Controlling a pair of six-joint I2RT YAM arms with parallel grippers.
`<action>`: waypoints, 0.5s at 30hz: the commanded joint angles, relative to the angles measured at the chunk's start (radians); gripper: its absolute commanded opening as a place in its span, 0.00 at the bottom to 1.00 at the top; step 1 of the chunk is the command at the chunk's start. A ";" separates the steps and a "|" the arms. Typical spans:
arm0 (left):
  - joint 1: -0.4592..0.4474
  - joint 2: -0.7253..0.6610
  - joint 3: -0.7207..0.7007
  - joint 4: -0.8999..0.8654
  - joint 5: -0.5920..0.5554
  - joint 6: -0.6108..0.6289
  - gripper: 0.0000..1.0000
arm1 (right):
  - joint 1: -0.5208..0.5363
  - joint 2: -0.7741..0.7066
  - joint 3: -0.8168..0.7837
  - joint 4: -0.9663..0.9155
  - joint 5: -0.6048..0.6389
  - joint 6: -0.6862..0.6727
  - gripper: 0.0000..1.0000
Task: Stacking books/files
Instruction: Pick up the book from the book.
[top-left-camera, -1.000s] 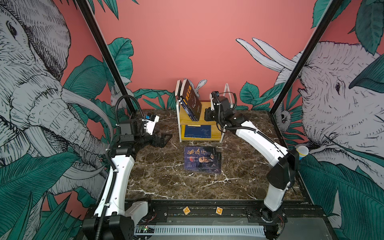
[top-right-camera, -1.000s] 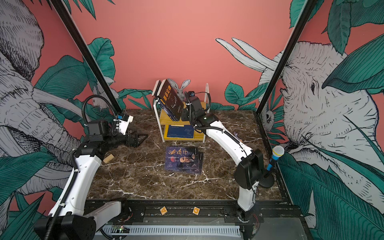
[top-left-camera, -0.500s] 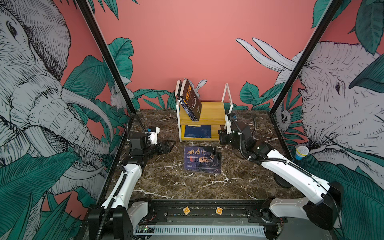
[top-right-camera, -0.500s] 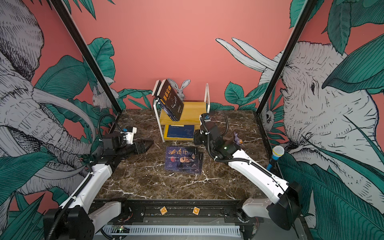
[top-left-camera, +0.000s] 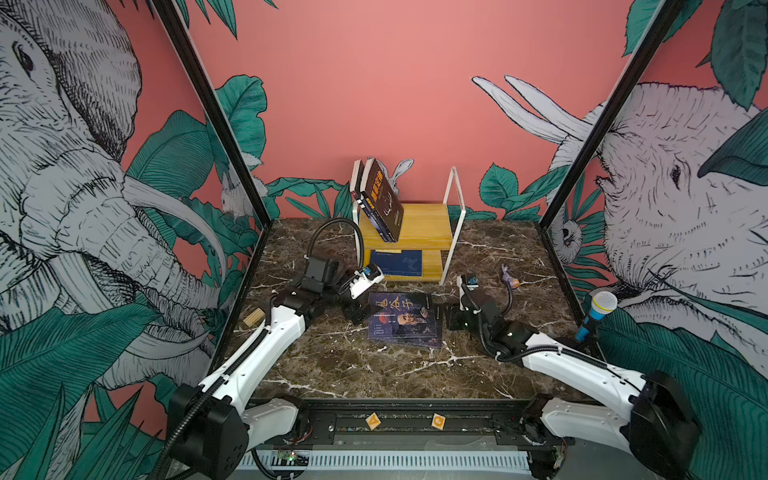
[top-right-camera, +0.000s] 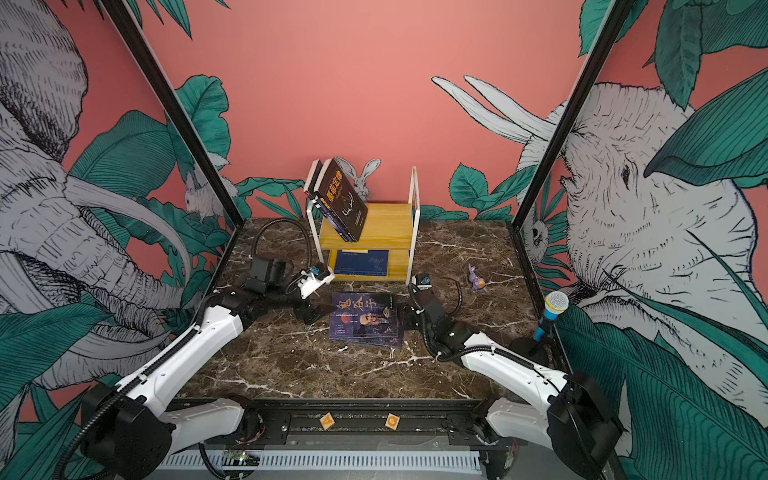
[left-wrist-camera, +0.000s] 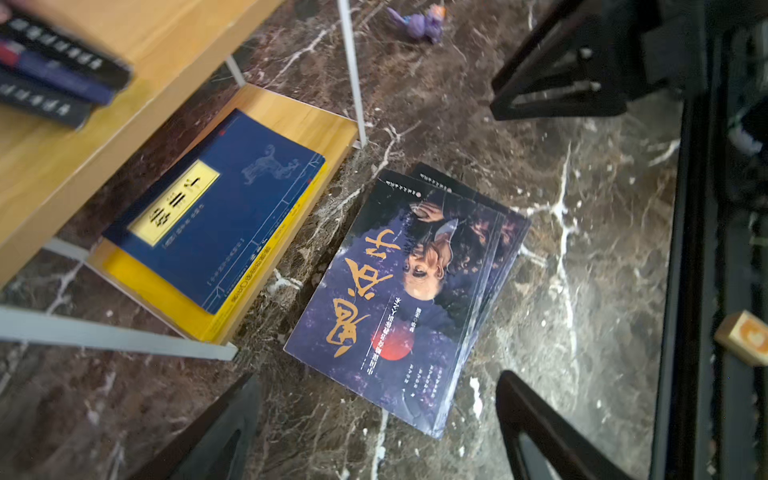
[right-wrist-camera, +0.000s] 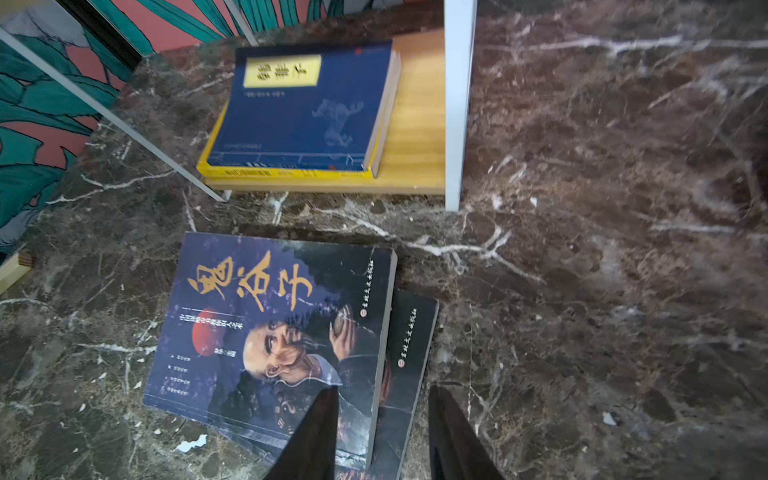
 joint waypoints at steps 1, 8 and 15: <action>-0.096 0.041 -0.003 -0.122 -0.163 0.346 0.91 | 0.004 0.076 0.013 0.121 -0.049 0.129 0.38; -0.235 0.119 -0.087 -0.056 -0.263 0.504 0.91 | -0.031 0.237 0.058 0.181 -0.115 0.264 0.38; -0.238 0.161 -0.131 0.013 -0.324 0.616 0.95 | -0.119 0.351 0.091 0.273 -0.235 0.308 0.48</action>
